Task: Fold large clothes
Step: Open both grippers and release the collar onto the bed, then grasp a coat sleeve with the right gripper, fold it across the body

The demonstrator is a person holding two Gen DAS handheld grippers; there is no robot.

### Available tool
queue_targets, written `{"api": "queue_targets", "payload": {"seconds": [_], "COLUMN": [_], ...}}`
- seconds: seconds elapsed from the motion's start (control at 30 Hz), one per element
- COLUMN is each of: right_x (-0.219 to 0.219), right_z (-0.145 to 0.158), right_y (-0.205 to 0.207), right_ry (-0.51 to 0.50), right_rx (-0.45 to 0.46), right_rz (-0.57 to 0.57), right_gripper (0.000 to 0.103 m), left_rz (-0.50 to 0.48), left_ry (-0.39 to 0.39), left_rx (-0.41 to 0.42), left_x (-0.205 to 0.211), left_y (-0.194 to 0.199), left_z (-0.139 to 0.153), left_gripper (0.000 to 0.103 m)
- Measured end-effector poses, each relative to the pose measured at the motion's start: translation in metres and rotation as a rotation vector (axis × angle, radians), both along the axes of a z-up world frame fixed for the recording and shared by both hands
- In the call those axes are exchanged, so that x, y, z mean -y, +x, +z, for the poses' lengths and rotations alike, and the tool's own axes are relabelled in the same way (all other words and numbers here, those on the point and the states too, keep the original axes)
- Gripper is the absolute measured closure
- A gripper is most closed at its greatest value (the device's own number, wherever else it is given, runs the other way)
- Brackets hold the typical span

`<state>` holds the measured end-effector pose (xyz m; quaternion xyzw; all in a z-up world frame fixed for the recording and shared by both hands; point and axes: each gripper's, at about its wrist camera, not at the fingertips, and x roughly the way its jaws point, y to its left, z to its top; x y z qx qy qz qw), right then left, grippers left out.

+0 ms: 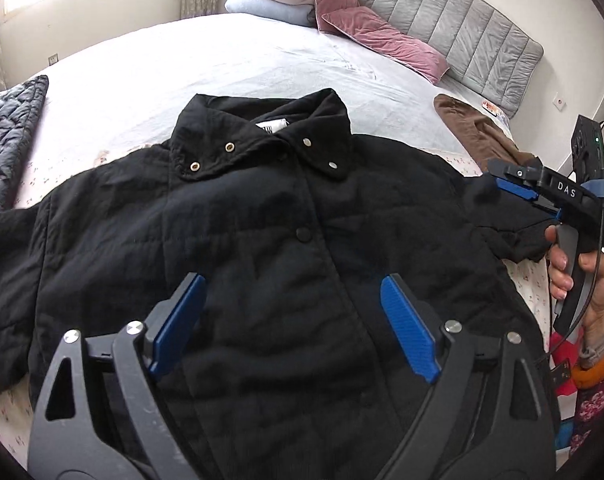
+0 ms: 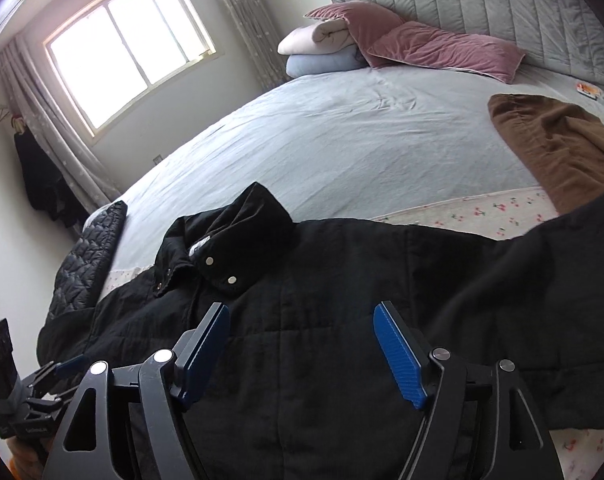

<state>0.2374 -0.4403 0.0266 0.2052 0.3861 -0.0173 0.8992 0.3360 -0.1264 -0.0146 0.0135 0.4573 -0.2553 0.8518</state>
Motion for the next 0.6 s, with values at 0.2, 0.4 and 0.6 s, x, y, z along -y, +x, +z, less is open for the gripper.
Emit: {"api": "queue_targets", "payload": {"seconds": [0.2, 0.4, 0.6], "right_x": [0.055, 0.123, 0.197], "right_z": [0.032, 0.047, 0.027], "right_y": [-0.080, -0.151, -0.197], "right_ry": [-0.002, 0.010, 0.089], "right_rx": [0.024, 0.038, 0.017], "right_rz": [-0.111, -0.251, -0.485], "right_gripper": [0.023, 0.022, 0.022], "left_rz": [0.084, 0.139, 0.196], "left_ry": [-0.022, -0.104, -0.169], "left_rx": [-0.059, -0.032, -0.016], "left_x": [-0.014, -0.019, -0.010], "left_y": [-0.046, -0.080, -0.088], "left_z": [0.019, 0.008, -0.040], "left_gripper": [0.013, 0.011, 0.011]}}
